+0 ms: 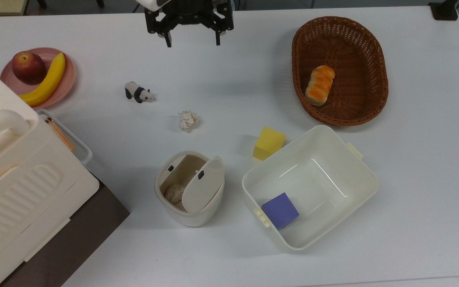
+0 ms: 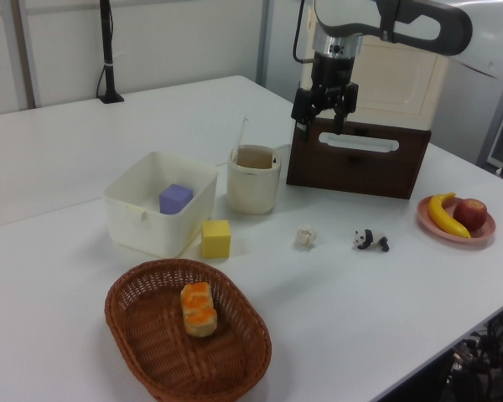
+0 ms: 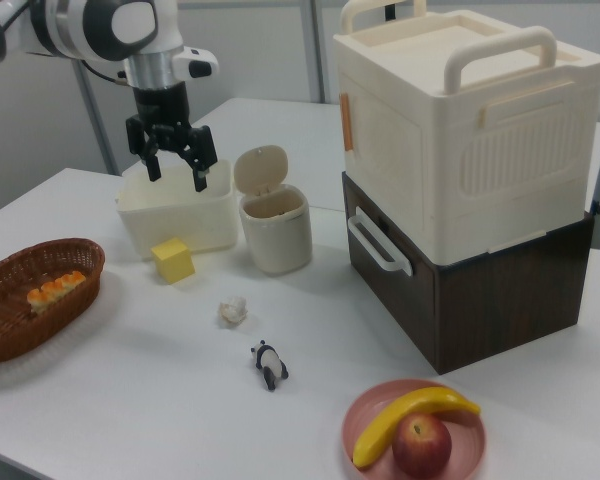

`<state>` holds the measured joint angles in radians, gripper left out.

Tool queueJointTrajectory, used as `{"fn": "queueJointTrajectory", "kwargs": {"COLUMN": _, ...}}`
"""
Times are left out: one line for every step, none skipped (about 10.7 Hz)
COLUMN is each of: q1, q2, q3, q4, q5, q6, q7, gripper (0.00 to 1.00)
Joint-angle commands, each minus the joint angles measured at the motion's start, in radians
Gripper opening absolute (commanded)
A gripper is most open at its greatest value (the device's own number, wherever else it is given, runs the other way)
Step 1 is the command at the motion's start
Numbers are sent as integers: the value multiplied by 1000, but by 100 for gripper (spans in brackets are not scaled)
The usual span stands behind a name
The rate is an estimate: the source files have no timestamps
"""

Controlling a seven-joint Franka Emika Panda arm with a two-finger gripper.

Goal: Open the trash can
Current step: 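Lift the gripper up and away from the opened trash can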

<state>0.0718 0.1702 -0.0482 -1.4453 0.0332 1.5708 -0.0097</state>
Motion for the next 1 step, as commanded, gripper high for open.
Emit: {"fn": "queueJointTrajectory", "kwargs": {"q1": -20, "q2": -18, "q3": -7, "q4": -30, "q5": 7, "q6": 2, "q7": 16, "gripper": 100}}
